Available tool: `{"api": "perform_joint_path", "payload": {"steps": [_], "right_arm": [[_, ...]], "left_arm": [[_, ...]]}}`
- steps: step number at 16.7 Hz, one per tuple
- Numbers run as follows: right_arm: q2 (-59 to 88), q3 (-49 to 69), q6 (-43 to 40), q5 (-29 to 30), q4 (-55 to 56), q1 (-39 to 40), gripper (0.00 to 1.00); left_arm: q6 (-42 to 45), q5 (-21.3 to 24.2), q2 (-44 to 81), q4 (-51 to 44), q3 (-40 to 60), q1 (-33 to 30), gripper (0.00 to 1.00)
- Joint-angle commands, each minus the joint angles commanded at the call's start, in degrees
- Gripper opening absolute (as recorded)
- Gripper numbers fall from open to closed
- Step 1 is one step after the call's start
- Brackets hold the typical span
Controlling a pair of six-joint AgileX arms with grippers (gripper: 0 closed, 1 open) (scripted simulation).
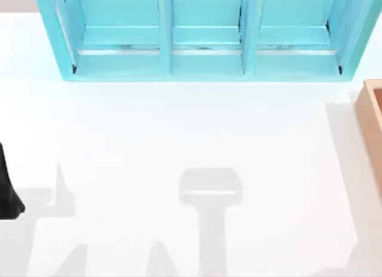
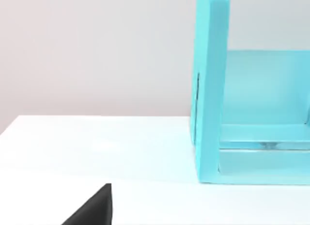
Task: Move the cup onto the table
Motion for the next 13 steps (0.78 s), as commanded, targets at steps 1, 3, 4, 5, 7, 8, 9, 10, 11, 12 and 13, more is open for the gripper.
{"api": "perform_joint_path", "payload": {"steps": [1, 3, 4, 5, 7, 8, 9, 10, 11, 12, 13], "right_arm": [[0.48, -1.87, 0.02, 0.00, 2.12, 0.02, 1.00], [1.16, -4.14, 0.03, 0.00, 4.53, 0.01, 1.00], [1.24, -4.39, 0.03, 0.00, 4.83, 0.01, 1.00], [1.24, -4.39, 0.03, 0.00, 4.83, 0.01, 1.00], [1.24, -4.39, 0.03, 0.00, 4.83, 0.01, 1.00], [1.24, -4.39, 0.03, 0.00, 4.83, 0.01, 0.92], [1.24, -4.39, 0.03, 0.00, 4.83, 0.01, 0.85], [1.24, -4.39, 0.03, 0.00, 4.83, 0.01, 0.77], [1.24, -4.39, 0.03, 0.00, 4.83, 0.01, 0.70], [1.24, -4.39, 0.03, 0.00, 4.83, 0.01, 0.62], [1.24, -4.39, 0.03, 0.00, 4.83, 0.01, 0.55]], "left_arm": [[0.00, 0.00, 0.00, 0.00, 0.00, 0.00, 1.00], [0.00, 0.00, 0.00, 0.00, 0.00, 0.00, 1.00], [0.00, 0.00, 0.00, 0.00, 0.00, 0.00, 1.00], [0.00, 0.00, 0.00, 0.00, 0.00, 0.00, 1.00], [0.00, 0.00, 0.00, 0.00, 0.00, 0.00, 1.00], [0.00, 0.00, 0.00, 0.00, 0.00, 0.00, 1.00], [0.00, 0.00, 0.00, 0.00, 0.00, 0.00, 1.00], [0.00, 0.00, 0.00, 0.00, 0.00, 0.00, 1.00], [0.00, 0.00, 0.00, 0.00, 0.00, 0.00, 1.00], [0.00, 0.00, 0.00, 0.00, 0.00, 0.00, 1.00], [0.00, 0.00, 0.00, 0.00, 0.00, 0.00, 1.00]]}}
